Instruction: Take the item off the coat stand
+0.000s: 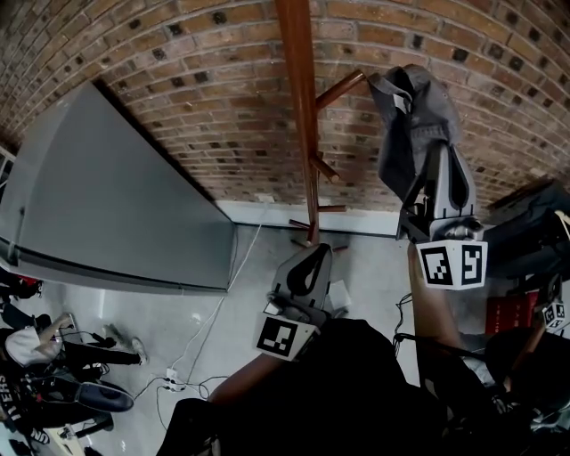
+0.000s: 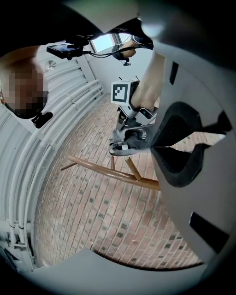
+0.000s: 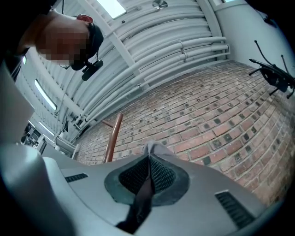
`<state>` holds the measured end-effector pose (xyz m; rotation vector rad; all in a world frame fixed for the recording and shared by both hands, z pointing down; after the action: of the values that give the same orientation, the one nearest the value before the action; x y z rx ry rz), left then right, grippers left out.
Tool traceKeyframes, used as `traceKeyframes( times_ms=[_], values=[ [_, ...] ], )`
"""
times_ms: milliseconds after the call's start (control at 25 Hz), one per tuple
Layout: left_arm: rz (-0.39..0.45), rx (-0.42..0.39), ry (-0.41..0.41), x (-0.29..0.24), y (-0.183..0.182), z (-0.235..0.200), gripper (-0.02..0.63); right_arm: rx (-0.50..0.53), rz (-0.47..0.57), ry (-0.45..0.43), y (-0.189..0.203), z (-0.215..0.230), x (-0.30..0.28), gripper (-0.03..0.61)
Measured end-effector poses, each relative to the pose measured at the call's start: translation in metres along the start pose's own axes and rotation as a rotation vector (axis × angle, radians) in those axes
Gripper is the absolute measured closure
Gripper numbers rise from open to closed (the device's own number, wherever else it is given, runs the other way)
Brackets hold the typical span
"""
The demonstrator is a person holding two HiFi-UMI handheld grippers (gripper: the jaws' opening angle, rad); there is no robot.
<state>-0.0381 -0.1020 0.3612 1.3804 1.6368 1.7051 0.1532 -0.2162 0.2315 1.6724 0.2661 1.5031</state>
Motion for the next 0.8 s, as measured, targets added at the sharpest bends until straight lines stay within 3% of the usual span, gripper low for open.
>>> traceKeyframes(
  times_ms=[320,560,720,800],
  values=[
    [0.015,0.016,-0.007,0.004,-0.005,0.002,0.595,-0.082,-0.032,0.027,-0.008,0.001,0.022,0.560],
    [0.020,0.018,-0.027,0.010,-0.006,0.000,0.595,-0.023,-0.065,0.017,-0.007,-0.009,0.044,0.560],
    [0.143,-0.005,-0.031,0.002,-0.025,-0.007,0.595,-0.002,-0.088,-0.009,-0.006,-0.026,0.055,0.560],
    [0.147,-0.007,-0.042,0.002,-0.026,-0.011,0.595,-0.001,-0.103,-0.017,-0.004,-0.034,0.062,0.560]
  ],
)
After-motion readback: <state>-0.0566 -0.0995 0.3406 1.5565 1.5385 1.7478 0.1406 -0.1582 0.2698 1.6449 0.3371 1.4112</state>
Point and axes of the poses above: the fingertips, and each gripper's own axes: x backward along the fingers, z to its right, y out of its underside, the point moved 4 cm from there along x, backward along the fingers, and after that the axes turned 14 degrees about z, right-handed, at the moved point
